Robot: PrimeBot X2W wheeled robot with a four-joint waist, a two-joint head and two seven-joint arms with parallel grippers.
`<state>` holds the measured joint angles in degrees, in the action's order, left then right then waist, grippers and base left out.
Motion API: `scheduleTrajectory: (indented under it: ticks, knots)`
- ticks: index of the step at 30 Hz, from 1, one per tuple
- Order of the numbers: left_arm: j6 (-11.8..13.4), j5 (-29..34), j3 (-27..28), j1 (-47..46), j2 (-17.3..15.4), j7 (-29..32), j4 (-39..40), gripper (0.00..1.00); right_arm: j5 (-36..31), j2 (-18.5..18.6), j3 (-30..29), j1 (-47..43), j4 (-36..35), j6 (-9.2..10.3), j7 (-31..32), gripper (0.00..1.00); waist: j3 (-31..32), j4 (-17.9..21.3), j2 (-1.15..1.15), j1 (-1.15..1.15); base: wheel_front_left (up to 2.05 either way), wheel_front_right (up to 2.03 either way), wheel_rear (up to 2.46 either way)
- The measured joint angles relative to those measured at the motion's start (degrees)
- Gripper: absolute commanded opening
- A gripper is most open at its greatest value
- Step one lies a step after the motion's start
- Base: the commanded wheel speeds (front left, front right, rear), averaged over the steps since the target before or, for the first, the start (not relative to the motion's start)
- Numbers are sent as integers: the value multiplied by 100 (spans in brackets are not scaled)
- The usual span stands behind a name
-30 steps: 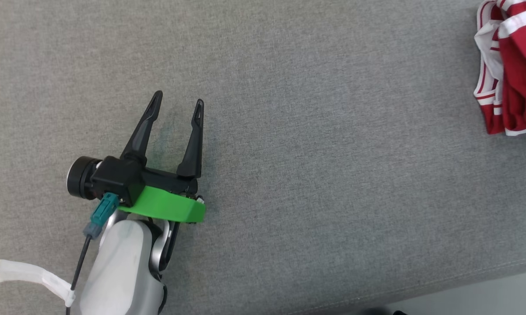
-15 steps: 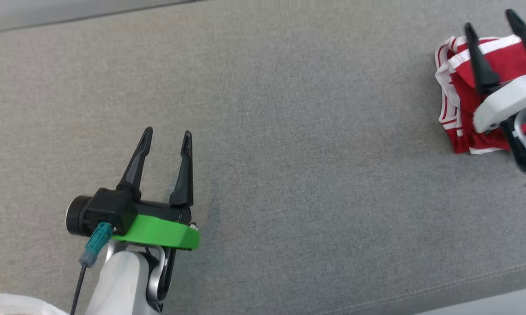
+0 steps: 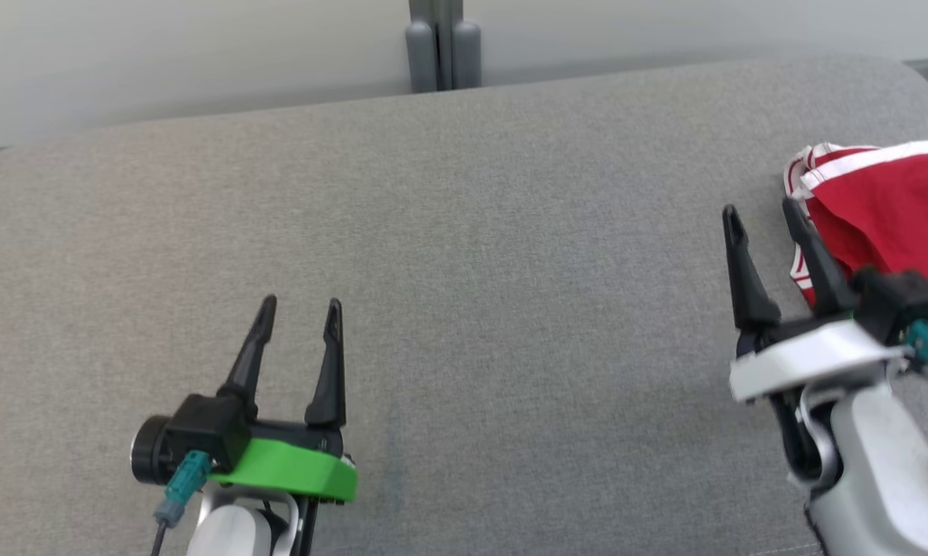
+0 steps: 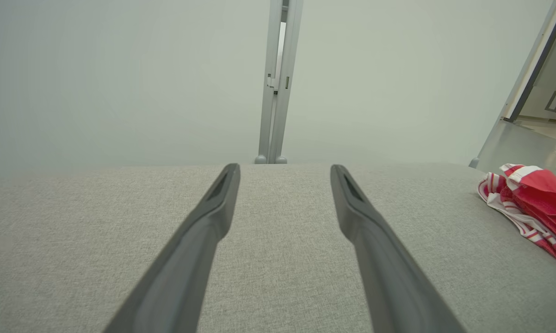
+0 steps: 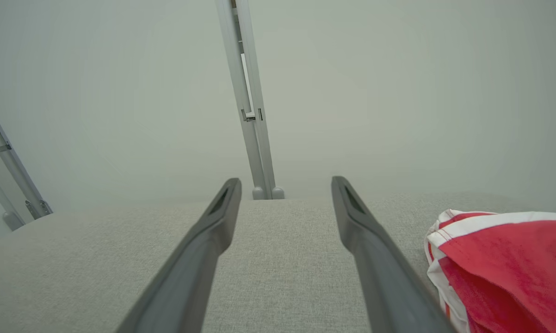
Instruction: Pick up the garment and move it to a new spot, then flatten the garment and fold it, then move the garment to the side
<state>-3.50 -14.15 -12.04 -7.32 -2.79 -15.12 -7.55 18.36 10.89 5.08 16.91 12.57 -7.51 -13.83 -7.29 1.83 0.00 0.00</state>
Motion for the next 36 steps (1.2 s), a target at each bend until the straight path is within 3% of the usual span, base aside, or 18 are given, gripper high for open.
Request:
scheduleTrajectory:
  ticks: [4,10,29,36]
  knots:
    - [49,-13,-15,226,0,0,-12,100,-116,-417,-187,-646,-137,2,-88,100,216,-122,0,0,0,0,0]
    - [100,58,57,503,0,-1,-25,100,-315,-698,-236,-1160,-258,3,-109,100,469,-234,0,0,0,0,0]
    - [265,64,70,571,0,-1,91,100,-433,-798,-190,-1271,-409,3,-115,100,554,-232,0,0,0,0,0]
    - [127,-221,271,622,0,-1,200,100,-383,-799,-157,-1269,-408,3,-115,100,582,-196,0,0,0,0,0]
